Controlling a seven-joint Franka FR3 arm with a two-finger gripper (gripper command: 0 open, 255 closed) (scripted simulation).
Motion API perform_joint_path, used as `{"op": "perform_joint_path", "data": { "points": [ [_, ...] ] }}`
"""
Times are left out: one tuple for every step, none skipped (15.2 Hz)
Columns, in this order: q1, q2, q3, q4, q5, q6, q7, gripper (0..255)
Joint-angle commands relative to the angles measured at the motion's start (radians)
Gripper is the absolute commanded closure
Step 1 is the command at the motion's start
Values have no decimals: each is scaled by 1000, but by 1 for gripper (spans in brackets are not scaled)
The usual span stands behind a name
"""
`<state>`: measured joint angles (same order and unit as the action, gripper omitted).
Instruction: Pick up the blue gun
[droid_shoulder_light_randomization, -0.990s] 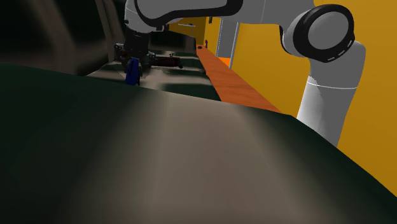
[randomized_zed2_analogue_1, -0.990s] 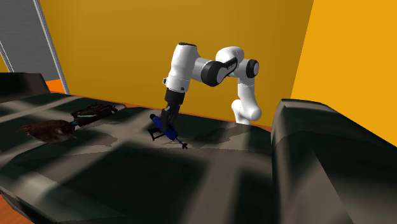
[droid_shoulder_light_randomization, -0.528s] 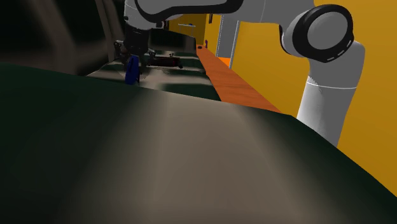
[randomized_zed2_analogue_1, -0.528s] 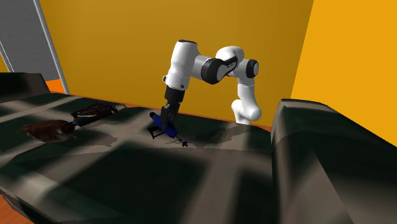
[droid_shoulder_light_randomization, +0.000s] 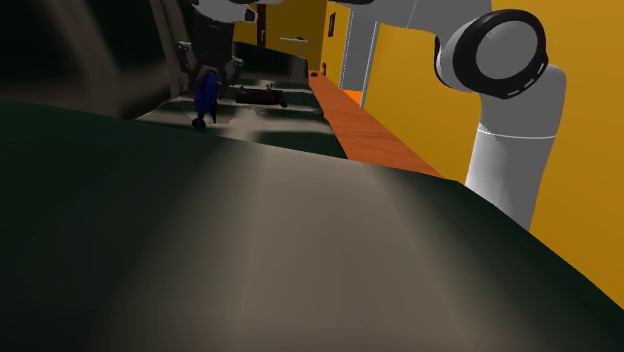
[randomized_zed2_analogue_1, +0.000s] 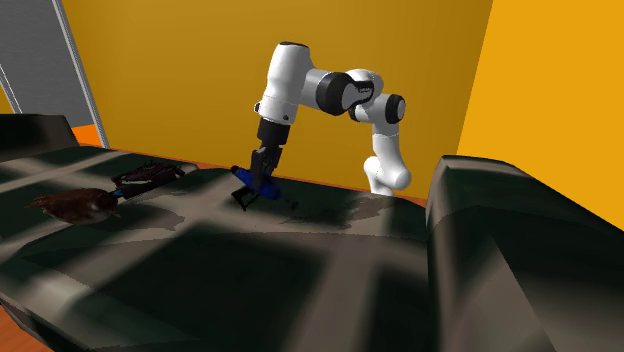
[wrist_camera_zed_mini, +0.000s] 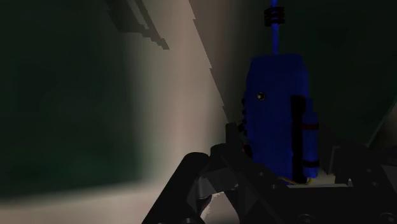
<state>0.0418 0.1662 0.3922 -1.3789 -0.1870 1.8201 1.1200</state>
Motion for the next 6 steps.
{"op": "perform_joint_path", "data": {
  "points": [
    [4,8,1,37,-3,-29,-1,255],
    [6,15,2,59,-6,-46,-2,255],
    [9,21,3,82,-9,-62,-2,255],
    [12,29,3,105,-12,-79,-3,255],
    [13,30,3,109,-12,-82,-3,255],
    [13,30,3,109,-12,-82,-3,255]
  ]
}}
